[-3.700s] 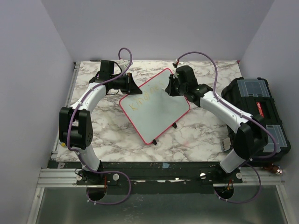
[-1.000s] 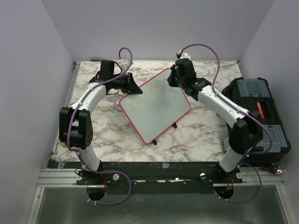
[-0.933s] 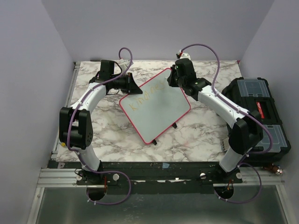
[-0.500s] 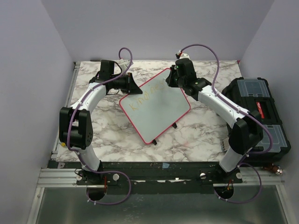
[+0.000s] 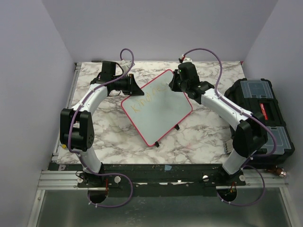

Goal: Write a sentence on the whiteboard

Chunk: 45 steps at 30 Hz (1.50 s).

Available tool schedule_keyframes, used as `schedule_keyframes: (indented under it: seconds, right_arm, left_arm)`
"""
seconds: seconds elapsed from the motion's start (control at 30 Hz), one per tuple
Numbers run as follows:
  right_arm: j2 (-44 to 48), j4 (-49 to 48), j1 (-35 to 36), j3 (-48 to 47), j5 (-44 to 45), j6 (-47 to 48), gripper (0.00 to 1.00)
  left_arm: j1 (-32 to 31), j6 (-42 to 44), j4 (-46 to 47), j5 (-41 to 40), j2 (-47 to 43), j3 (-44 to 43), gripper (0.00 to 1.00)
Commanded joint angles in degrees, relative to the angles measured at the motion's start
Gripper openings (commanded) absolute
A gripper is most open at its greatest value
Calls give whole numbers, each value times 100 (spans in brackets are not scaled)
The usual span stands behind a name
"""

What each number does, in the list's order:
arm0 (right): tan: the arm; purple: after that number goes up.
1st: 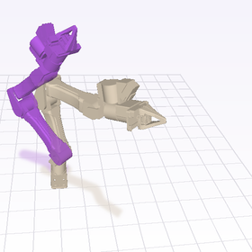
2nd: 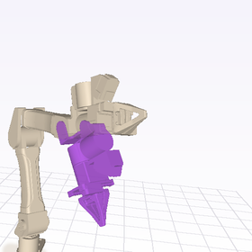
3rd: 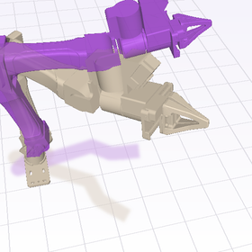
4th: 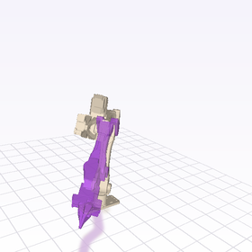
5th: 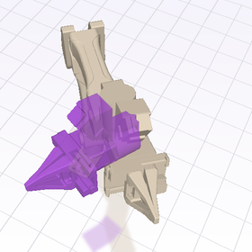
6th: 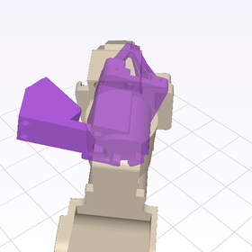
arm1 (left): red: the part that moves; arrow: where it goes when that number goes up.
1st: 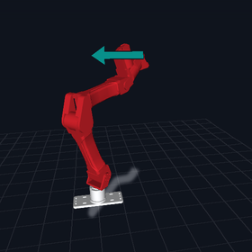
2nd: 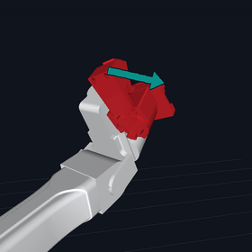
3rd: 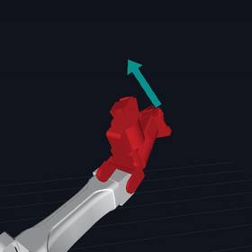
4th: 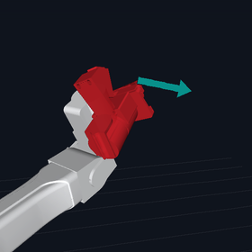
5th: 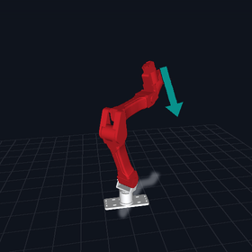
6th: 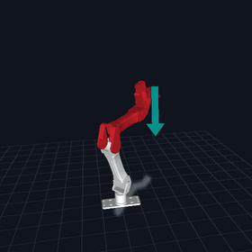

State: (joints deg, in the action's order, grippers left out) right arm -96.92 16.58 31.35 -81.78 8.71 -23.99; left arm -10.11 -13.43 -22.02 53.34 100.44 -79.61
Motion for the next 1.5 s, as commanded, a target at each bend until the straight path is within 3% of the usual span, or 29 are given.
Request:
schedule_keyframes:
  seconds: [0.0,0.77,1.2,1.47]
  right_arm:
    - [62,198,-41,110,98,-19,1]
    - [101,390,-46,237,425,9,1]
    - [252,394,-46,335,-422,9,1]
    - [965,646,-44,-176,-250,12,1]
  left_arm:
    - [-202,656,-235,-166,76,68,0]
    - [-202,658,-235,-171,72,59,0]
    - [-202,655,-225,-160,79,61,0]
    - [-202,658,-232,-159,48,82,0]
